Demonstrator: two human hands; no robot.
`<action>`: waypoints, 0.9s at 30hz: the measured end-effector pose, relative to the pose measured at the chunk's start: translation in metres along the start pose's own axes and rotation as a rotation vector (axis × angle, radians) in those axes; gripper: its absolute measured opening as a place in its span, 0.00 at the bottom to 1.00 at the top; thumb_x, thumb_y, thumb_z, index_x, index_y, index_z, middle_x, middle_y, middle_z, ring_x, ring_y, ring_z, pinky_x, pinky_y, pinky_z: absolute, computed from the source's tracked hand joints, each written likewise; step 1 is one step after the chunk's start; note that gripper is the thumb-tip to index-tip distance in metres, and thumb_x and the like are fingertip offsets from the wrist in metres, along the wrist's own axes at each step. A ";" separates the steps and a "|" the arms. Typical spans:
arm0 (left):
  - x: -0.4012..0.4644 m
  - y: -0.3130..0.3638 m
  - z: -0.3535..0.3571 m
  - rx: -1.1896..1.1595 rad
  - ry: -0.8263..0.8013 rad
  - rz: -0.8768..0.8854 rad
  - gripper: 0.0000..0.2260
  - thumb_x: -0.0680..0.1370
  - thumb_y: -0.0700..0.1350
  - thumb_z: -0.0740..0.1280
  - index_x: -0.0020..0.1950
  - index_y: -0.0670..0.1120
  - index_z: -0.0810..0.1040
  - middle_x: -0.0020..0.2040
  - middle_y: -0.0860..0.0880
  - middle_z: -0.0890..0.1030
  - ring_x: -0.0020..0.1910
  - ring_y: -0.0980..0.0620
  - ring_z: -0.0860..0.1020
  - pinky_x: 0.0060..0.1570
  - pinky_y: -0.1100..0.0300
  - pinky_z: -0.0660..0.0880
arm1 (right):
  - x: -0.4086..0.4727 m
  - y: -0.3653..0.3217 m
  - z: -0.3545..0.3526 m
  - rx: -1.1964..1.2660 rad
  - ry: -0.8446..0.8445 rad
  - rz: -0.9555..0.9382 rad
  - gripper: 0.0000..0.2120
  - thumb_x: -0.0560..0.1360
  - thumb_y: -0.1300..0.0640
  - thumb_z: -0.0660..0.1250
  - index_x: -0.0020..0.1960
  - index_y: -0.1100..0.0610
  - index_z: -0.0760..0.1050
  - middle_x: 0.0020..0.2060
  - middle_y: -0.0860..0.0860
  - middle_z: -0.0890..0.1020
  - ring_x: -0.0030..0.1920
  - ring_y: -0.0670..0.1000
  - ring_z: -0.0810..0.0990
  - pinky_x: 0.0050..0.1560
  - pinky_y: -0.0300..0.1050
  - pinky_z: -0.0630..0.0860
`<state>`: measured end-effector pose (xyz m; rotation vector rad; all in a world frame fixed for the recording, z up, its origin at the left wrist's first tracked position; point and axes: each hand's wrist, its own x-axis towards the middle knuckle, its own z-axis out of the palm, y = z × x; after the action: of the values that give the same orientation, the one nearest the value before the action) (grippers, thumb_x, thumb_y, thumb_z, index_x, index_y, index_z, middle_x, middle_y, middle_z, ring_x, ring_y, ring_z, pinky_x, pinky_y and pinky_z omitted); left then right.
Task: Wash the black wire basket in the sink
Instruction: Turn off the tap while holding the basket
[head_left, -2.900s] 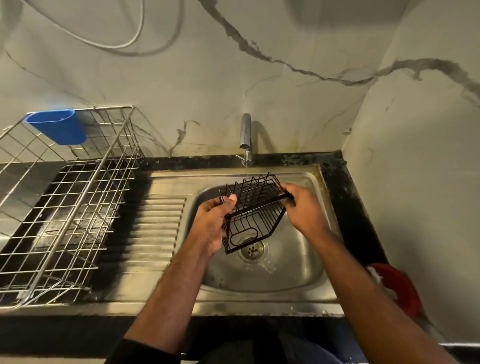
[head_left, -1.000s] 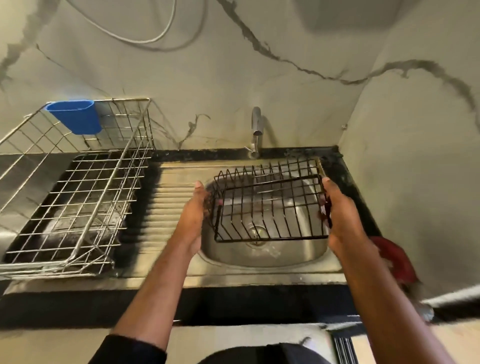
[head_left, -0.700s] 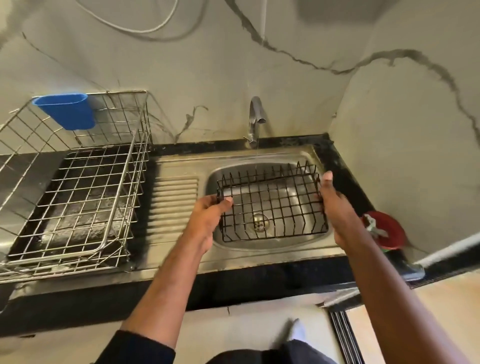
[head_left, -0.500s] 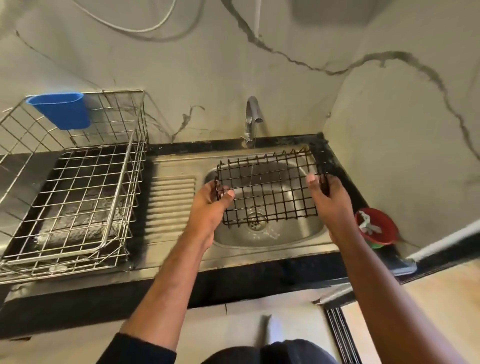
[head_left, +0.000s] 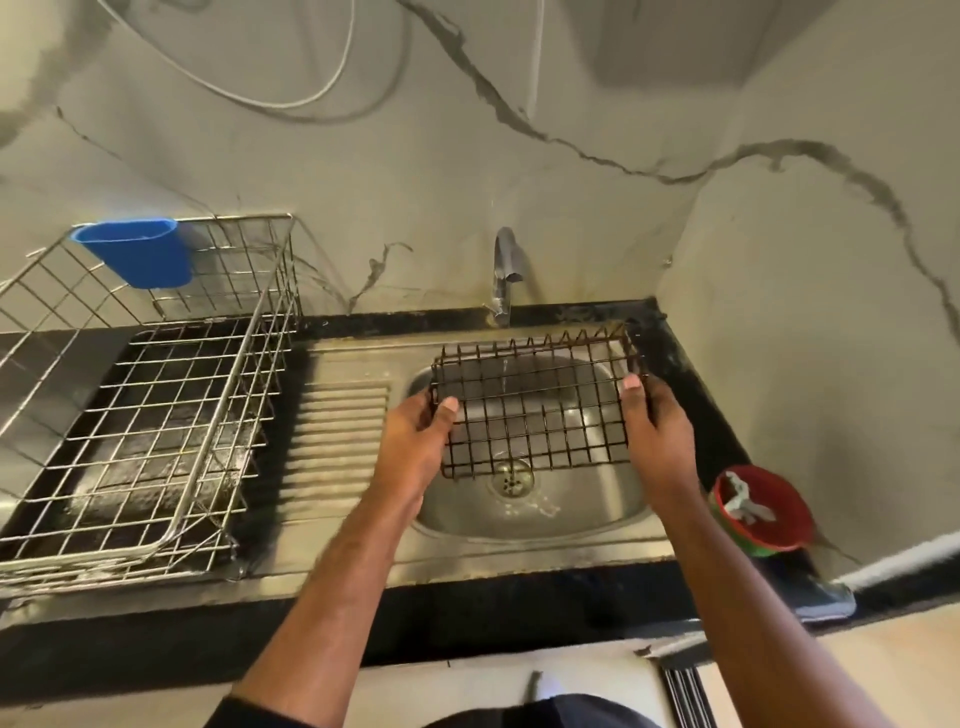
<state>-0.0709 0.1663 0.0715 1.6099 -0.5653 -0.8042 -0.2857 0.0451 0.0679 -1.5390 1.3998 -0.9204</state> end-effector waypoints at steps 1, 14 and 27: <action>0.004 0.001 0.001 0.016 0.000 -0.007 0.13 0.82 0.49 0.68 0.62 0.44 0.81 0.52 0.47 0.85 0.57 0.45 0.83 0.64 0.47 0.78 | 0.008 0.000 0.000 -0.013 -0.013 -0.017 0.21 0.81 0.39 0.58 0.63 0.53 0.76 0.50 0.48 0.82 0.51 0.47 0.80 0.48 0.40 0.74; 0.029 0.064 -0.025 -0.008 0.189 0.110 0.01 0.82 0.47 0.68 0.52 0.53 0.79 0.49 0.50 0.85 0.50 0.53 0.84 0.50 0.60 0.78 | 0.075 -0.063 0.037 -0.012 -0.165 -0.135 0.24 0.80 0.36 0.56 0.68 0.49 0.73 0.56 0.43 0.76 0.57 0.47 0.73 0.57 0.47 0.68; 0.062 0.064 -0.074 -0.405 0.274 -0.199 0.22 0.81 0.65 0.61 0.35 0.52 0.70 0.29 0.54 0.66 0.26 0.55 0.60 0.25 0.62 0.56 | 0.050 -0.092 0.082 -0.079 -0.219 -0.207 0.19 0.82 0.39 0.55 0.48 0.53 0.75 0.33 0.48 0.76 0.36 0.47 0.76 0.36 0.40 0.71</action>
<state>0.0303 0.1555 0.1277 1.3788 -0.0397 -0.7694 -0.1700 0.0067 0.1215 -1.8117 1.1486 -0.7968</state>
